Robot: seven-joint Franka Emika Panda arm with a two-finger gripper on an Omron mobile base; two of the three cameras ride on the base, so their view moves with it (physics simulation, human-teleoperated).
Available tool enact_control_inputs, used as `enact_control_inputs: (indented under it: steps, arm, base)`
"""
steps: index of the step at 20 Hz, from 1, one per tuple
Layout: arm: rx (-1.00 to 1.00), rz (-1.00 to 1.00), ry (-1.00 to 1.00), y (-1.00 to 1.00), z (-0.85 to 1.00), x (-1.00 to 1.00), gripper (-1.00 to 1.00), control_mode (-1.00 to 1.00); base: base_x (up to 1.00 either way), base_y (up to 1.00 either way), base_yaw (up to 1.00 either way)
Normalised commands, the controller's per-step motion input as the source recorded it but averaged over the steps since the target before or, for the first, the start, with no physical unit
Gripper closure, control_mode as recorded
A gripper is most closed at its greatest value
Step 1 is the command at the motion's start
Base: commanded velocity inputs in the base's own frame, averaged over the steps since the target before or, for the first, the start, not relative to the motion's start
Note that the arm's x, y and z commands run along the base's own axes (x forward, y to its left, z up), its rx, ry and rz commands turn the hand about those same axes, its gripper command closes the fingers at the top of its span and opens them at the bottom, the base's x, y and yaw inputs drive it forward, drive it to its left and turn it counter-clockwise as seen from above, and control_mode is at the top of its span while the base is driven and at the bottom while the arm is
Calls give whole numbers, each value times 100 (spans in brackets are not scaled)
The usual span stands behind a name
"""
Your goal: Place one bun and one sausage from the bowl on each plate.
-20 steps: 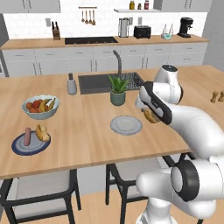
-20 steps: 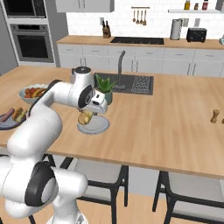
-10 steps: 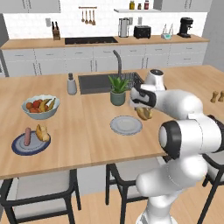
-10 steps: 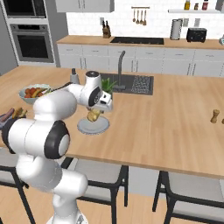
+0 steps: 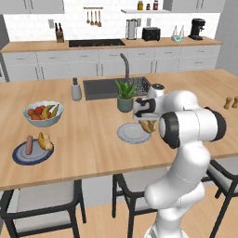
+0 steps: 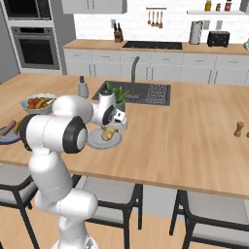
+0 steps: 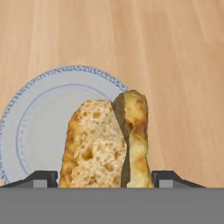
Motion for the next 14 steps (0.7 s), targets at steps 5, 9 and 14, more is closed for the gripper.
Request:
enact_control_inputs:
  steps: [5,9,14]
  arm:
    - [0,0,0,5,-39,1,100,-100]
    - [0,0,0,11,-21,1,-100,-100]
    - [0,0,0,0,0,0,-100,-100]
  base:
    - [0,0,0]
    - [0,0,0]
    - [0,0,0]
